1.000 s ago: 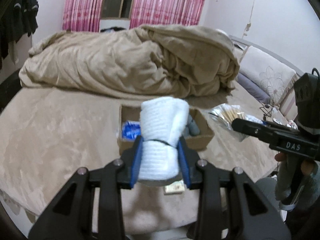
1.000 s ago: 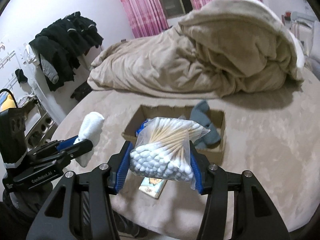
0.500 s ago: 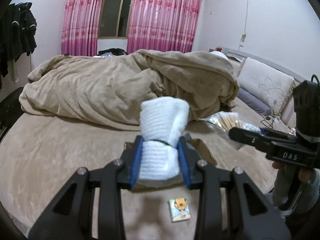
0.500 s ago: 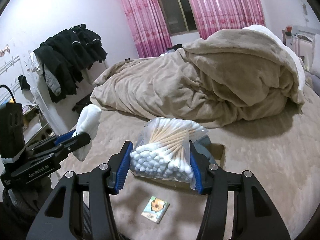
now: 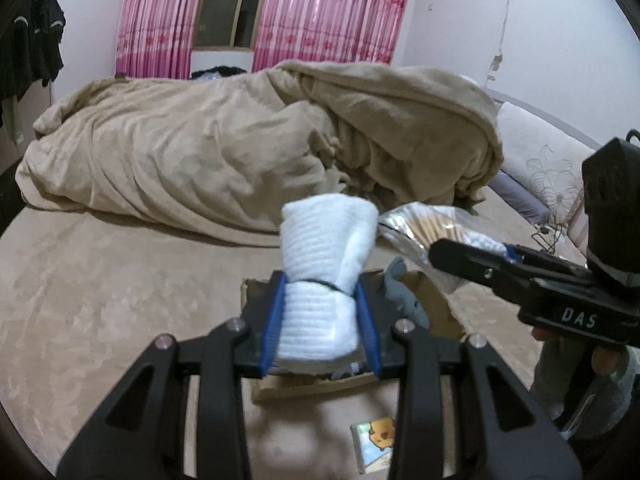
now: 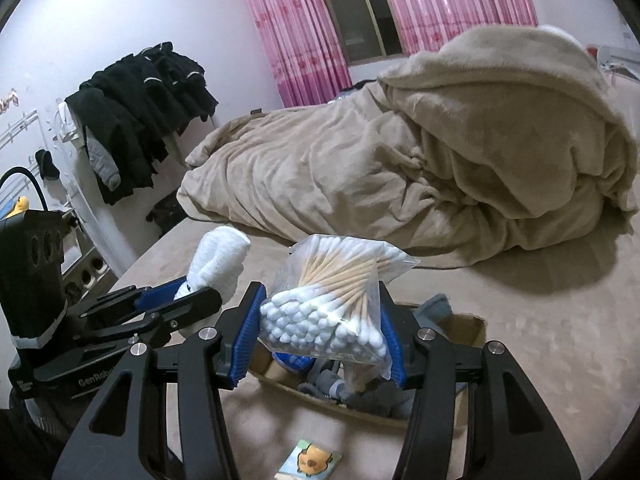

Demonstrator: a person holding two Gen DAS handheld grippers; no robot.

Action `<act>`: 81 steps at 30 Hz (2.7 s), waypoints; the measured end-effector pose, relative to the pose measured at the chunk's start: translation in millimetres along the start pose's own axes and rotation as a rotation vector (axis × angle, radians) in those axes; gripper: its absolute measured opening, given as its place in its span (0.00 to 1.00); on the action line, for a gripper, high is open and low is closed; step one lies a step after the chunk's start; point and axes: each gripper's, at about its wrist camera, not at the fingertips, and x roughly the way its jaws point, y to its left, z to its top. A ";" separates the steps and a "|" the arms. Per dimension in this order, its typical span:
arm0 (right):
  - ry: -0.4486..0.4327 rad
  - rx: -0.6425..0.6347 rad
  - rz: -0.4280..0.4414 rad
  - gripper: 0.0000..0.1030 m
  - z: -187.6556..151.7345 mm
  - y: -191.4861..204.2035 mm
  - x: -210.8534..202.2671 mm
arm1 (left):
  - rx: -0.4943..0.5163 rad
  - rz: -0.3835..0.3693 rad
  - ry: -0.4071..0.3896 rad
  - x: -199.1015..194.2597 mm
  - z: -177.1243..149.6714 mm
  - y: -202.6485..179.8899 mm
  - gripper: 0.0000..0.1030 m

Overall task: Organize objects
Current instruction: 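Place the towel into the box with the left tool while the right tool drops the swab bag in, then grasp the small cartoon tissue pack with the right tool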

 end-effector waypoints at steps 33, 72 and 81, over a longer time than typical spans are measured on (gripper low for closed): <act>0.196 0.162 0.041 0.55 -45.5 -25.3 114.0 | -0.060 0.069 0.143 45.2 -35.0 52.9 0.67; 0.091 0.043 -0.130 0.85 -75.9 31.6 -38.9 | -0.110 0.077 0.137 -71.4 -86.2 19.6 0.83; 0.188 0.058 -0.141 0.85 -114.8 26.9 -15.6 | -0.122 0.084 0.199 -58.4 -114.0 24.2 0.83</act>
